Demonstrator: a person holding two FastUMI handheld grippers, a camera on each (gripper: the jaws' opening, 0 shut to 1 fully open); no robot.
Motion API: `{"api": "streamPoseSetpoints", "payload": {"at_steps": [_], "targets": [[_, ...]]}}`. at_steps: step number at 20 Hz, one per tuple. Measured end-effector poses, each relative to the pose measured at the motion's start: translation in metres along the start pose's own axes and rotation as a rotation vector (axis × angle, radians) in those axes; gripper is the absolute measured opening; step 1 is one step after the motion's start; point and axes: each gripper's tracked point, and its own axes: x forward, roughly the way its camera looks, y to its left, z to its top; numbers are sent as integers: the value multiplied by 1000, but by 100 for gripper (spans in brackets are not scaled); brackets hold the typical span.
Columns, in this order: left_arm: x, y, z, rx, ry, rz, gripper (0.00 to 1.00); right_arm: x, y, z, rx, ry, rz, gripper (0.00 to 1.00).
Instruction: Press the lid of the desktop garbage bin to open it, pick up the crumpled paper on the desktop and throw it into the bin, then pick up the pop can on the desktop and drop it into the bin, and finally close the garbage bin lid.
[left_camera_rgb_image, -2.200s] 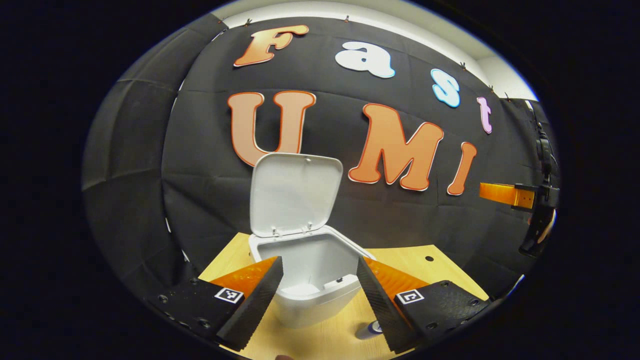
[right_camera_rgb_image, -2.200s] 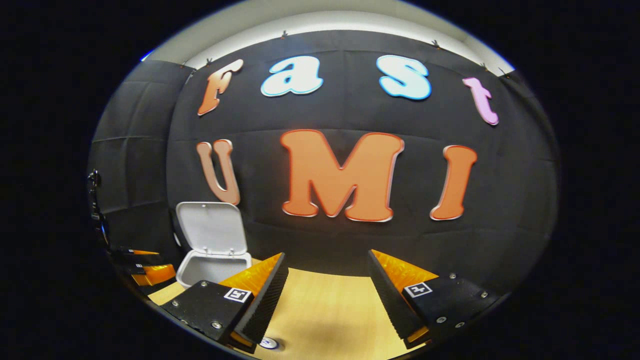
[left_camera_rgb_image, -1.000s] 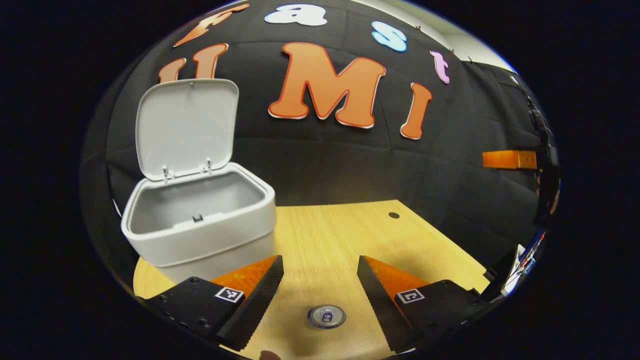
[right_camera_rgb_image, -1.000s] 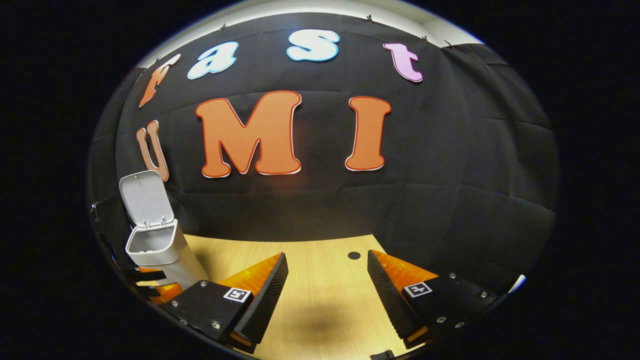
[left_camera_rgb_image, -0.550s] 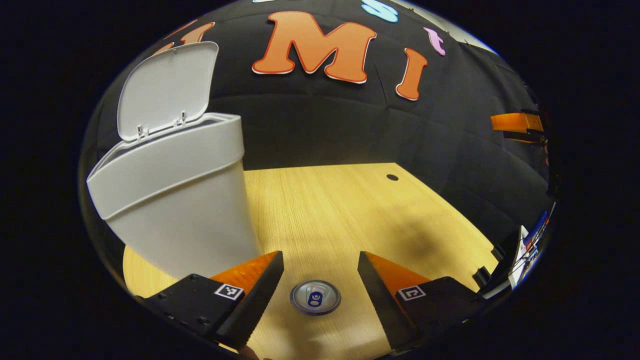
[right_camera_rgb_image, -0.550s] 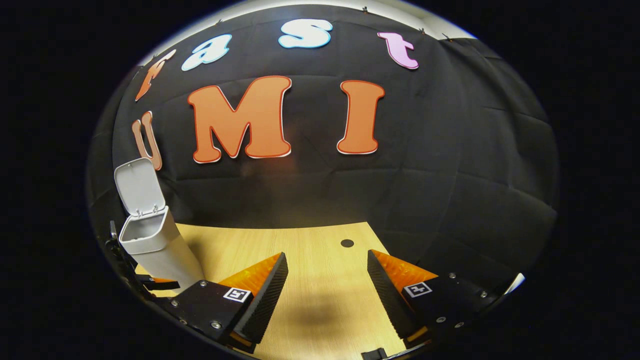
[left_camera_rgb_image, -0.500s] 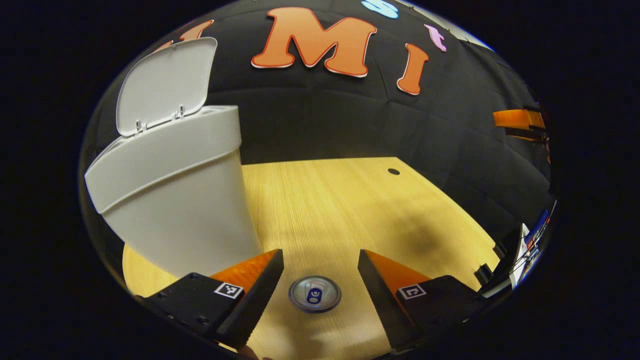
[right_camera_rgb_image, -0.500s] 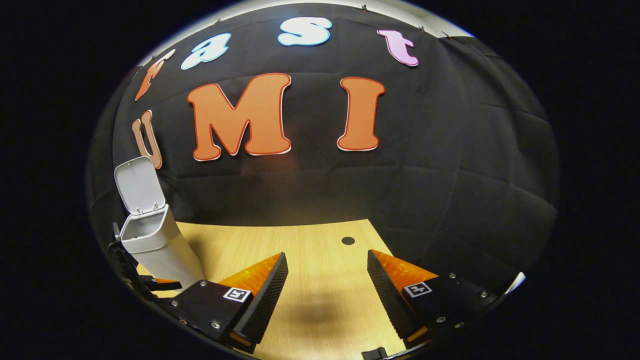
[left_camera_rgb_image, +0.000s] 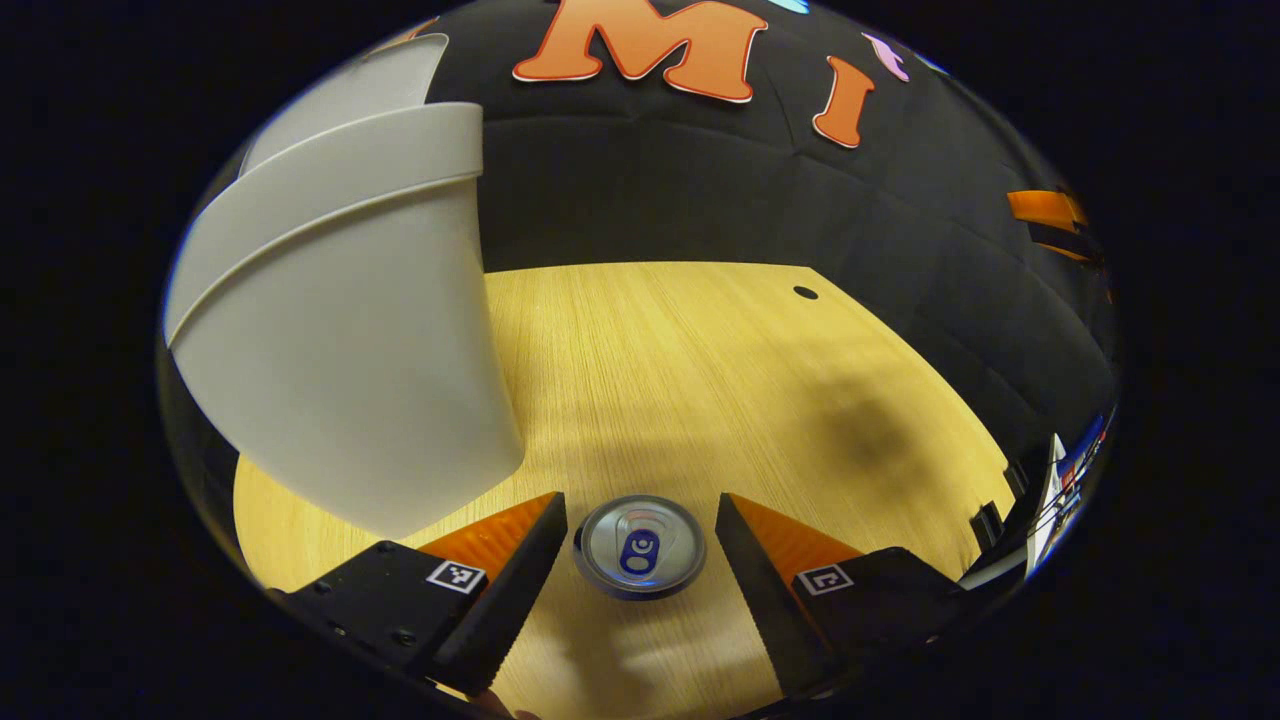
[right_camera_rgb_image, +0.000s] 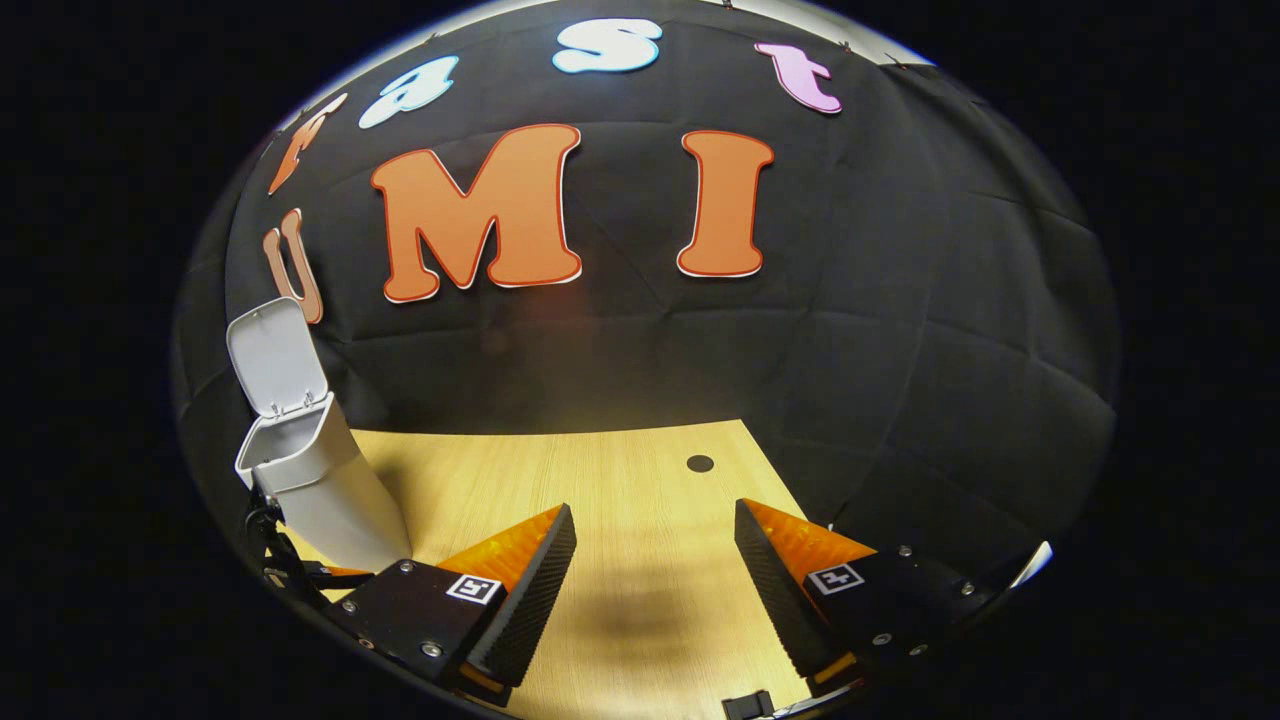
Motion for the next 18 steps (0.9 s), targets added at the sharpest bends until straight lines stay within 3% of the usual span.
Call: {"api": "streamPoseSetpoints", "payload": {"at_steps": [10, 11, 18], "targets": [[26, 13, -52, -52, 124, 49, 96, 10, 6, -17, 0, 62, 12, 95], [28, 12, -47, -45, 108, 42, 85, 11, 6, -18, -3, 66, 14, 95], [8, 17, -25, -47, 25, 24, 82, 13, 21, -14, -3, 59, 47, 95]]}}
